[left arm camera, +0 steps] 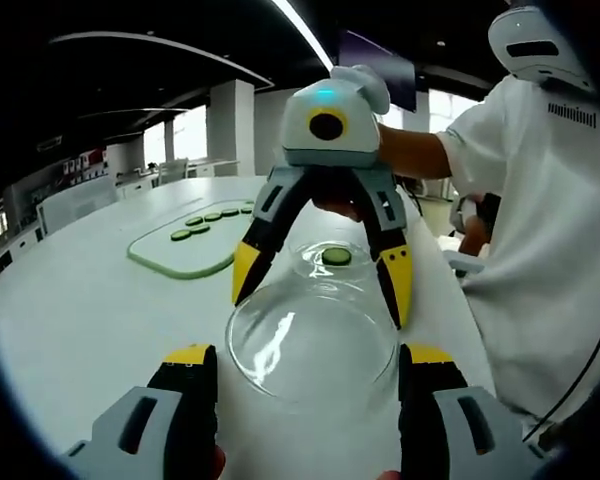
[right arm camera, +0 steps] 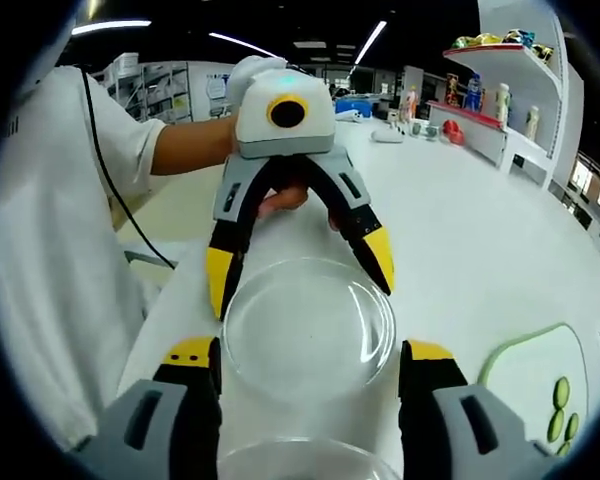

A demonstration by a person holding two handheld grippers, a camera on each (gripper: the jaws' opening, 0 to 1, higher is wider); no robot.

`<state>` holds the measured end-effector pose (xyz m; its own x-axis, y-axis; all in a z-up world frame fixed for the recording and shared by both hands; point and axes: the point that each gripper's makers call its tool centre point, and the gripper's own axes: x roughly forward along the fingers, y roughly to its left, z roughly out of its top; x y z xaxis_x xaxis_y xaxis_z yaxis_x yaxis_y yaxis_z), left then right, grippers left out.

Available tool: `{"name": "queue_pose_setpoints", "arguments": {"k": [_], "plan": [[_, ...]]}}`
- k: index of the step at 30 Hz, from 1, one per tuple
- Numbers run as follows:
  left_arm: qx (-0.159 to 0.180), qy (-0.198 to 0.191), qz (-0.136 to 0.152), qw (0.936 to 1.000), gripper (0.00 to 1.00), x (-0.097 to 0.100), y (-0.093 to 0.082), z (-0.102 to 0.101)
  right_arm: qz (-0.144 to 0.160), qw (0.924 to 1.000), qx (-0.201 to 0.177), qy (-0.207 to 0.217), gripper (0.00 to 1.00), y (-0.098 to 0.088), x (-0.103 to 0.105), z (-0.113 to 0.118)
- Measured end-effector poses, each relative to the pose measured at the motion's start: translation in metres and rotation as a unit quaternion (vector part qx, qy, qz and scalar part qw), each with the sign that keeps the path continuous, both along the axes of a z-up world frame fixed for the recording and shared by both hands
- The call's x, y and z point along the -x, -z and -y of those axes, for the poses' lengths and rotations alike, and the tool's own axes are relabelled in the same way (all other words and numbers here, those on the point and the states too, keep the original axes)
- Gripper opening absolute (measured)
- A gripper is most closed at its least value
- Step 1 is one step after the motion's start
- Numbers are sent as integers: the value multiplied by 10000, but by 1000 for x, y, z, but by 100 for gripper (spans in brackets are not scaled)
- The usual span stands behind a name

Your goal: Open the petri dish lid, add cucumber slices into the petri dish, and close the lid

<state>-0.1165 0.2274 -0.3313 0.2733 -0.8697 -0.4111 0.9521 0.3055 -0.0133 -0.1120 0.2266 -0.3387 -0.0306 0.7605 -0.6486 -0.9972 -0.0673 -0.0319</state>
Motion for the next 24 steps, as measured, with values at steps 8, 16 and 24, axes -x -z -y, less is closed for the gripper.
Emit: {"name": "queue_pose_setpoints", "arguments": {"k": [8,16,24], "plan": [[7,62,-5,10000,73,1,1,2,-39,10000,-1,-1,72,2,0,0],[-19,34,40,10000,72,0,2,2,-35,10000,-7,-6,71,2,0,-1],[-8,51,86,9999,69,0,1,3,8,10000,-1,2,69,3,-1,-2]]}}
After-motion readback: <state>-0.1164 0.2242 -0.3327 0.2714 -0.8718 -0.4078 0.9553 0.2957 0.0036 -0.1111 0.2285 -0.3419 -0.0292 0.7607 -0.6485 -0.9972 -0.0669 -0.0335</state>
